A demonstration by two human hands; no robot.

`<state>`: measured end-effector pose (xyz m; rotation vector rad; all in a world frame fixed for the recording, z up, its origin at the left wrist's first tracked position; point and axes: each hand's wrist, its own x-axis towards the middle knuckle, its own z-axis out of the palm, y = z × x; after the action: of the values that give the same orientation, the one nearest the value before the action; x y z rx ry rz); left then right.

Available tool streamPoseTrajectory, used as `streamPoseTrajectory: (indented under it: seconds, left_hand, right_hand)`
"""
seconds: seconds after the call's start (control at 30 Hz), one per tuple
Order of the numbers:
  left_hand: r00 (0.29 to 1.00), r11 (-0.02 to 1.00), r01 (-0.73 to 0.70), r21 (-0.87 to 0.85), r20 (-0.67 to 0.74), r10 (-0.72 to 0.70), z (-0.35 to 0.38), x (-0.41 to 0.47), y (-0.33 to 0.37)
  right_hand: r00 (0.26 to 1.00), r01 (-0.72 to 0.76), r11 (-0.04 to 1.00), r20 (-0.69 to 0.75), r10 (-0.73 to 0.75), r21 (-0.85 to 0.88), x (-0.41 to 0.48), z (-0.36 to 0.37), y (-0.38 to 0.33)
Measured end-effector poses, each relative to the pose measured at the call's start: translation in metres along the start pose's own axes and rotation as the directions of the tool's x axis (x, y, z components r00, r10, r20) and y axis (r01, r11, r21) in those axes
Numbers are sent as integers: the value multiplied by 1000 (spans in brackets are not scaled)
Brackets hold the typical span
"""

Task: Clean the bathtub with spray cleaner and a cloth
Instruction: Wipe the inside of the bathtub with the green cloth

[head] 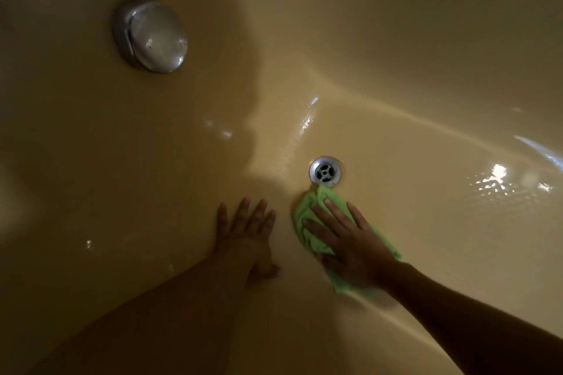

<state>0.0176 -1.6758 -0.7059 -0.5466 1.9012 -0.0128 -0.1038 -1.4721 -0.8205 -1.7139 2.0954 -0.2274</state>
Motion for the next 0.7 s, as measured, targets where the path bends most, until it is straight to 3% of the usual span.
streamPoseTrajectory:
  seconds: [0.17, 0.33, 0.57, 0.7]
  left_hand:
    - [998, 968, 14, 250, -57, 0, -17, -21, -30]
    - [994, 880, 6, 474, -102, 48, -45, -32, -66]
    - [974, 699, 18, 714, -171, 150, -78, -40, -106]
    - [963, 664, 30, 747, -199, 180, -90, -47, -112]
  right_hand:
    - [997, -77, 996, 9, 78, -35, -87, 4, 24]
    - [942, -336, 940, 0, 336, -59, -119, -28, 98]
    - [742, -653, 754, -142, 655, 65, 4, -76, 157]
    - [746, -641, 761, -156, 648, 98, 93, -93, 135]
